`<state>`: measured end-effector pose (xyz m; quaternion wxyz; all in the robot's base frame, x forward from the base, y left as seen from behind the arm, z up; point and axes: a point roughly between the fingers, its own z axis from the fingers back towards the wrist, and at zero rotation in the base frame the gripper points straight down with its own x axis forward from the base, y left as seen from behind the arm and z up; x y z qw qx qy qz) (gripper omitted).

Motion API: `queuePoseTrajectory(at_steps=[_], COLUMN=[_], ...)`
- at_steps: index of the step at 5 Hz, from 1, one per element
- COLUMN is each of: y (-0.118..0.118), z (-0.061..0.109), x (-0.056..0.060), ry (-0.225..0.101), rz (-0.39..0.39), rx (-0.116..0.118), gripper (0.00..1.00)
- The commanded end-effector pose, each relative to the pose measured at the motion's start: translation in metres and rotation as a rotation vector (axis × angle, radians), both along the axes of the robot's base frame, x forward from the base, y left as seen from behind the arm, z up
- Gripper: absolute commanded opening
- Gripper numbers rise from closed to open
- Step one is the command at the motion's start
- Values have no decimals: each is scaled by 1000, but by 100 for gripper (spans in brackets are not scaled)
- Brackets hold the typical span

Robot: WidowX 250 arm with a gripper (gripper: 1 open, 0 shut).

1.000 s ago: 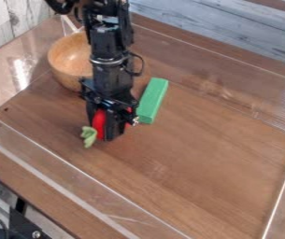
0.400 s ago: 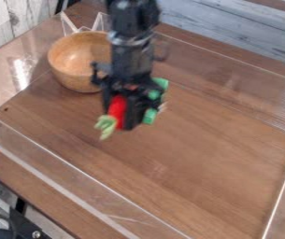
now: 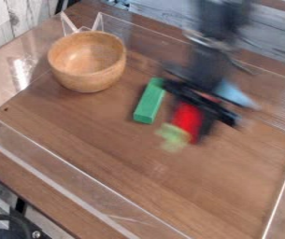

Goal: Move the red object to the right side of the table

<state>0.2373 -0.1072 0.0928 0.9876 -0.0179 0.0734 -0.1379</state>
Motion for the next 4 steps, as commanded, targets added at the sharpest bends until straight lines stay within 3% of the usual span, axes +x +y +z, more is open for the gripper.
queuePoseTrajectory(at_steps=[1,2,3,4], y=[-28,-27,-19,-12], z=[-1,-15,-31,-46], x=[8,4,-2,-5], ry=[-46,-68,-86,-99], rz=[-95,-178,-148,-113], rx=[-35,-47,-44,-44], gripper=[0,0,0,100])
